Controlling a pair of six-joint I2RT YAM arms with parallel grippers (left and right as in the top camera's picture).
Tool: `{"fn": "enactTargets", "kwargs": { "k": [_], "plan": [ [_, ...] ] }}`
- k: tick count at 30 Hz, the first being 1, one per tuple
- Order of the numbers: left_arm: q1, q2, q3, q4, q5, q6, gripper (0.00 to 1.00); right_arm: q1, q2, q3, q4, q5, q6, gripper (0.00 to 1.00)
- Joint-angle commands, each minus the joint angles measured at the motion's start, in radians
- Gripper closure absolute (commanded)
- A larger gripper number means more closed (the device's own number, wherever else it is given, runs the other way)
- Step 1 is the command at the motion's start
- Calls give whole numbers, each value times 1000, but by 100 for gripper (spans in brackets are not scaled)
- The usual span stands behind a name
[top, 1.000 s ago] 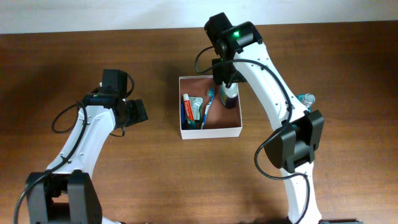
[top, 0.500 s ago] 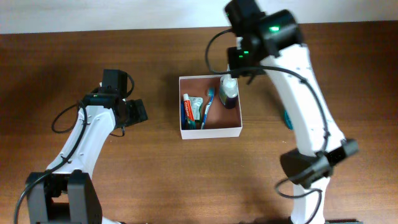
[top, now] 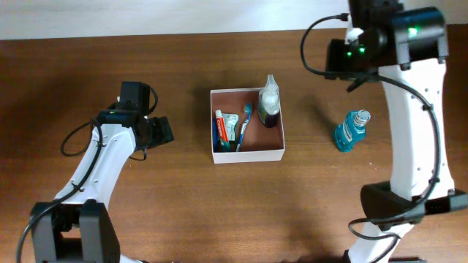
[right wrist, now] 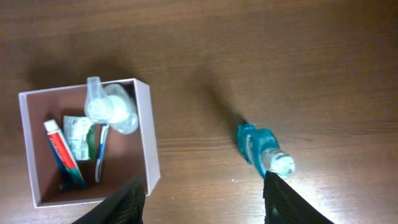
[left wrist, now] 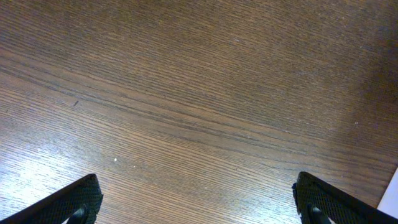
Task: Pack container
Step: 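Raise the right gripper and move it over the teal mouthwash bottle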
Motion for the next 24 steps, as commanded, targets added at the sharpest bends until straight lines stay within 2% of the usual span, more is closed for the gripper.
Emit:
{"fn": "enactTargets", "kwargs": {
  "k": [1,11,24],
  "plan": [
    [2,9,2,0,-7,-3,1,-50,-72,-72,-6,-13,-18,46],
    [2,9,2,0,-7,-3,1,-177,-102,-285,-5,-9,-95,46],
    [2,9,2,0,-7,-3,1,-216,-98,-368,56,-54,-199,46]
  ]
}}
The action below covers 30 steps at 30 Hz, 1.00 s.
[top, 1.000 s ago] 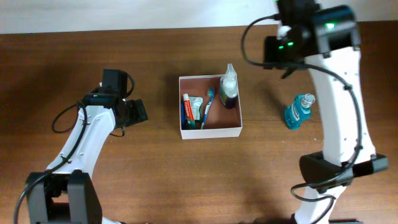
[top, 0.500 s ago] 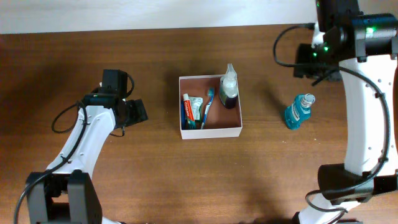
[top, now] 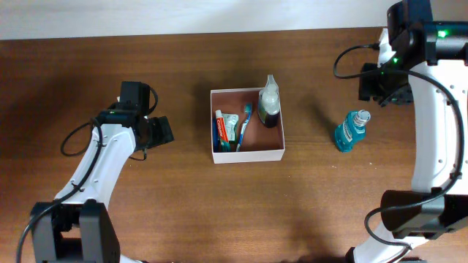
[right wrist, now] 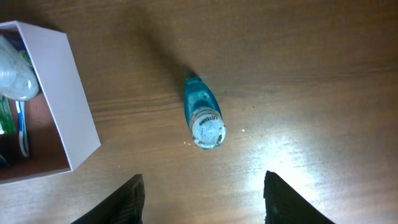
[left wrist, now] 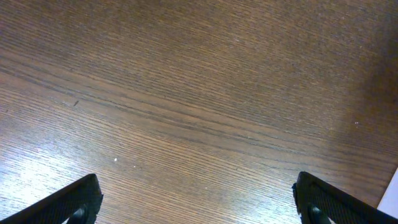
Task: Pack container
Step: 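Raise the right gripper and move it over the teal mouthwash bottle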
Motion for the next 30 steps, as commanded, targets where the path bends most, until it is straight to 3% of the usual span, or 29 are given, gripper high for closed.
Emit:
{"fn": "enactTargets", "kwargs": {
  "k": [1,11,30],
  "plan": [
    [2,9,2,0,-7,-3,1,0,-10,-27,15,-15,-40,46],
    [2,9,2,0,-7,-3,1,0,-10,-160,96,-15,-86,39],
    [2,9,2,0,-7,-3,0,-3,-10,-434,291,-3,-126,39]
  ]
}}
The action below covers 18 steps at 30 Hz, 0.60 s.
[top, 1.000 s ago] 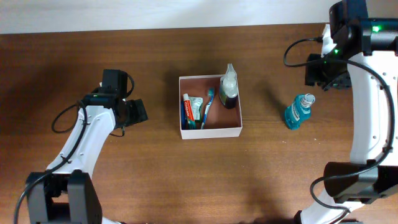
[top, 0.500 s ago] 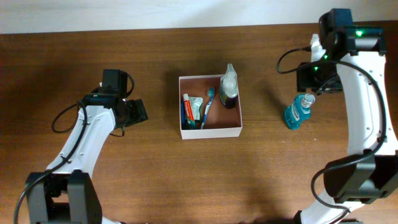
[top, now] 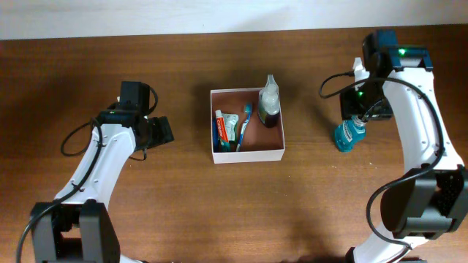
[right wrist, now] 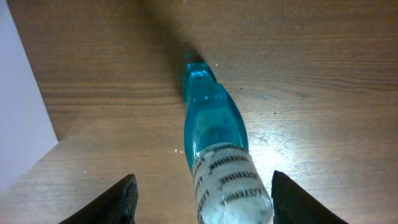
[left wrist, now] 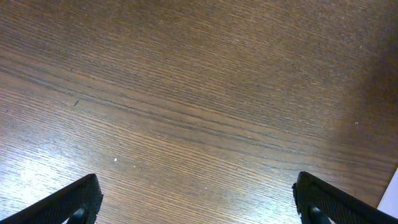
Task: Pack container
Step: 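Raise the right gripper and move it over the teal mouthwash bottle, then lower the right gripper and grasp the teal mouthwash bottle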
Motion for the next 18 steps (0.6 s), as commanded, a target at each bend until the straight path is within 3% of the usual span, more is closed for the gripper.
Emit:
{"fn": "enactTargets", "kwargs": {
  "k": [1,18],
  "plan": [
    [2,9,2,-1,-7,-3,1,-3,-10,-30,19,2,-12,38],
    [2,9,2,-1,-7,-3,1,-30,-9,-113,95,1,-11,39]
  ]
}}
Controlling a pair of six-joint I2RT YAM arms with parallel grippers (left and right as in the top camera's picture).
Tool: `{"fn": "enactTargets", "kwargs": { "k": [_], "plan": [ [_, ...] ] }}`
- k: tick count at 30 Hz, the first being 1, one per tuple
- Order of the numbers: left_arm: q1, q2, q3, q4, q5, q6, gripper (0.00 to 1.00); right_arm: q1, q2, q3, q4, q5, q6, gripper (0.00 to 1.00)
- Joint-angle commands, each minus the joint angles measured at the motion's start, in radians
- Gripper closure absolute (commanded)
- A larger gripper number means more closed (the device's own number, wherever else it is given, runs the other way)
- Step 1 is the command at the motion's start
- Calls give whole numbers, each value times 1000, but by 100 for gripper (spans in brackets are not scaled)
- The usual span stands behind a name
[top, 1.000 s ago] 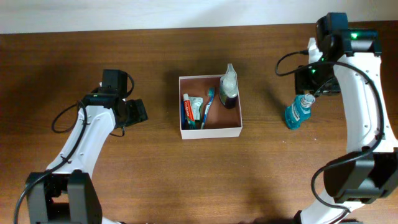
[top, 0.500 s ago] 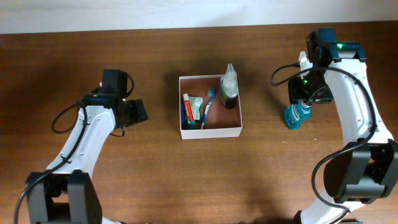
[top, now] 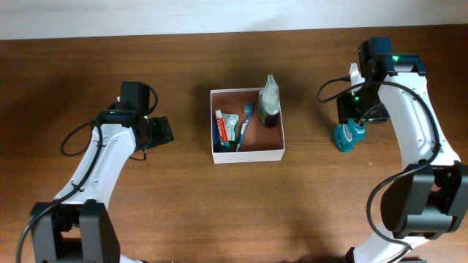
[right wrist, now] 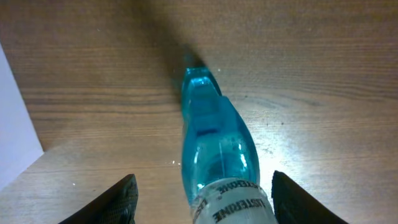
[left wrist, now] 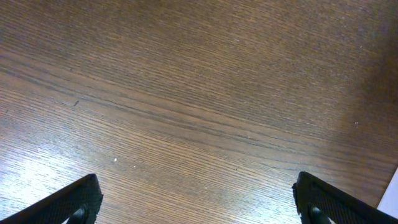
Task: Pack container
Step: 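Lower the right gripper and grasp the teal mouthwash bottle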
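Note:
The white box (top: 248, 156) sits mid-table and holds a toothpaste tube (top: 221, 126), a toothbrush (top: 244, 123) and a clear bottle of dark liquid (top: 268, 102). A blue mouthwash bottle (top: 346, 136) stands to the right of the box. My right gripper (top: 353, 117) is open directly over it. In the right wrist view the blue mouthwash bottle (right wrist: 214, 143) rises between the two fingers (right wrist: 121, 199), its labelled neck level with them and apart from both. My left gripper (left wrist: 202, 202) is open over bare wood, left of the box, with nothing between its fingers (left wrist: 74, 199).
The brown wooden table (top: 183, 204) runs in all directions around the box. The box's white corner (left wrist: 392, 198) shows at the right edge of the left wrist view. A pale wall strip (top: 183, 14) borders the far side of the table.
My right gripper has come slightly lower around the blue bottle, whose neck now fills more of the wrist view. The jaws stay open. The left arm has not moved.
My right gripper was first high over the space between box and bottle. Then it was farther right, looking down on the bottle. Then it stood low over the bottle's top, and now straddles its neck. The left gripper stayed open throughout.

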Motion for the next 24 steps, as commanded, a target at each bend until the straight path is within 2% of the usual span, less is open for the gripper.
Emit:
{"fn": "enactTargets", "kwargs": {
  "k": [1,24],
  "plan": [
    [2,9,2,0,-7,-3,1,-31,-9,-31,6,1,-3,39],
    [2,9,2,0,-7,-3,1,-48,-9,-54,27,-25,-48,39]
  ]
}}
